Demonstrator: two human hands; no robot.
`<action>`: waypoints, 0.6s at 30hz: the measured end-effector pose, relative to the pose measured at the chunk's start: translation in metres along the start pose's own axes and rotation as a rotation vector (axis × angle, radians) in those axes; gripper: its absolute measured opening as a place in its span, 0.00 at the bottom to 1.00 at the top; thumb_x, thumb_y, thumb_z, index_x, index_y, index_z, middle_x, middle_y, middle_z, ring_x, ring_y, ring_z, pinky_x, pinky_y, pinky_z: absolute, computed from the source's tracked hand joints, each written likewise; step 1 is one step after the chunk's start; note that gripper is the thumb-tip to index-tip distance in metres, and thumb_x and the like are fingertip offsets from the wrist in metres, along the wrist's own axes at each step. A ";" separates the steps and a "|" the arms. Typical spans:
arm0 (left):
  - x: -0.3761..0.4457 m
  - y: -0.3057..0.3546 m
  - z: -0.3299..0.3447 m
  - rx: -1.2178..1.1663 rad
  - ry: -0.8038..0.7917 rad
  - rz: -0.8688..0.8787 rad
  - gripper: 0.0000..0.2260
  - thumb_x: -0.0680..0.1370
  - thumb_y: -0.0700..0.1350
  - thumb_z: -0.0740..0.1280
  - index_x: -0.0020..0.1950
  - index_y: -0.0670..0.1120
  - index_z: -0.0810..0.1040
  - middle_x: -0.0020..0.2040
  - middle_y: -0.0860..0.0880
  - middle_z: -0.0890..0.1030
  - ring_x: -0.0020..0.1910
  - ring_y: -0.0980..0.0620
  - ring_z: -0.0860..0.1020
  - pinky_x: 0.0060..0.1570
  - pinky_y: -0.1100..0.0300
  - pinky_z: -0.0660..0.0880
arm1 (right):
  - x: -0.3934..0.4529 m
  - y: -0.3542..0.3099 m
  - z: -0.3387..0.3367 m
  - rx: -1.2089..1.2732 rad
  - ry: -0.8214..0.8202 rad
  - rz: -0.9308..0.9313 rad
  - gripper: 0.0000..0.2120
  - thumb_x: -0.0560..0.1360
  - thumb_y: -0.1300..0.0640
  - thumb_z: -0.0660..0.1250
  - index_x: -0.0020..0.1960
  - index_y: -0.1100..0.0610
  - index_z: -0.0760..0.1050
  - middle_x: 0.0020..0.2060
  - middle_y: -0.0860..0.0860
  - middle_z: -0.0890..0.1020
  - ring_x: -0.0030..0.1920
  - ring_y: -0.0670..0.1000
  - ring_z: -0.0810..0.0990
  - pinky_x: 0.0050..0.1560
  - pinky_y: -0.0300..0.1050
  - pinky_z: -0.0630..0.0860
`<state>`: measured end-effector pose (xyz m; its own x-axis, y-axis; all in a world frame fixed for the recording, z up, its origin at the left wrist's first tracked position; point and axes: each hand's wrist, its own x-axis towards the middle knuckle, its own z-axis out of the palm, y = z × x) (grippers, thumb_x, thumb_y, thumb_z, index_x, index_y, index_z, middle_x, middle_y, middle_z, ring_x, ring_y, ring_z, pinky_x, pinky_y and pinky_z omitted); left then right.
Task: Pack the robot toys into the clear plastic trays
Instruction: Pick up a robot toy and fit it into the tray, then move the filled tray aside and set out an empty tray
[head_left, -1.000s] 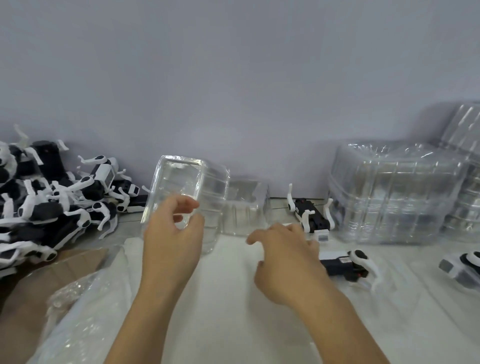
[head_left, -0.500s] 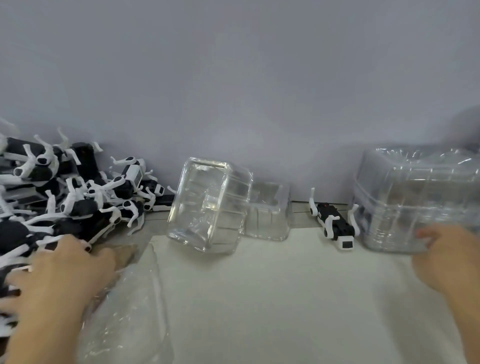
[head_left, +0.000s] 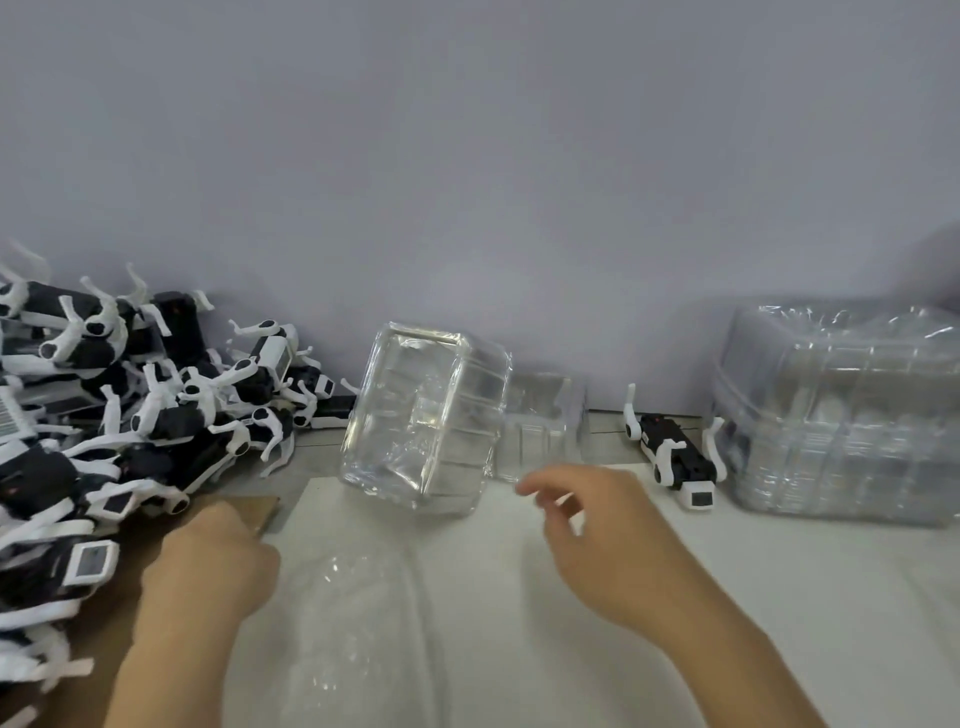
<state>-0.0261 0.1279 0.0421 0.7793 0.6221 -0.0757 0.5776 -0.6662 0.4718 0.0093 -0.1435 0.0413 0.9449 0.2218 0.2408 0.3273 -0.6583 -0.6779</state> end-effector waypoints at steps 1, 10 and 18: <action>0.012 0.004 0.006 -0.053 -0.008 -0.035 0.10 0.79 0.42 0.63 0.59 0.42 0.78 0.58 0.36 0.77 0.54 0.34 0.77 0.56 0.47 0.76 | -0.001 -0.006 0.008 0.043 -0.057 -0.011 0.12 0.80 0.54 0.61 0.57 0.42 0.80 0.47 0.37 0.80 0.46 0.36 0.78 0.45 0.26 0.71; -0.008 0.028 -0.054 -0.188 0.337 0.234 0.11 0.75 0.40 0.69 0.36 0.54 0.79 0.37 0.48 0.82 0.35 0.47 0.77 0.37 0.54 0.72 | -0.010 -0.042 0.026 0.355 -0.386 0.055 0.41 0.67 0.22 0.58 0.76 0.35 0.56 0.56 0.31 0.75 0.50 0.34 0.78 0.56 0.37 0.74; -0.027 0.062 -0.056 -0.990 0.143 0.389 0.12 0.79 0.35 0.66 0.44 0.52 0.81 0.41 0.46 0.85 0.35 0.53 0.84 0.35 0.57 0.82 | -0.005 -0.037 -0.008 0.705 -0.170 -0.078 0.36 0.61 0.41 0.78 0.67 0.38 0.71 0.45 0.41 0.80 0.50 0.43 0.81 0.57 0.41 0.74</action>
<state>-0.0246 0.0929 0.1231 0.7946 0.5242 0.3062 -0.2076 -0.2393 0.9485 -0.0079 -0.1260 0.0709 0.8880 0.3955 0.2347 0.2673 -0.0286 -0.9632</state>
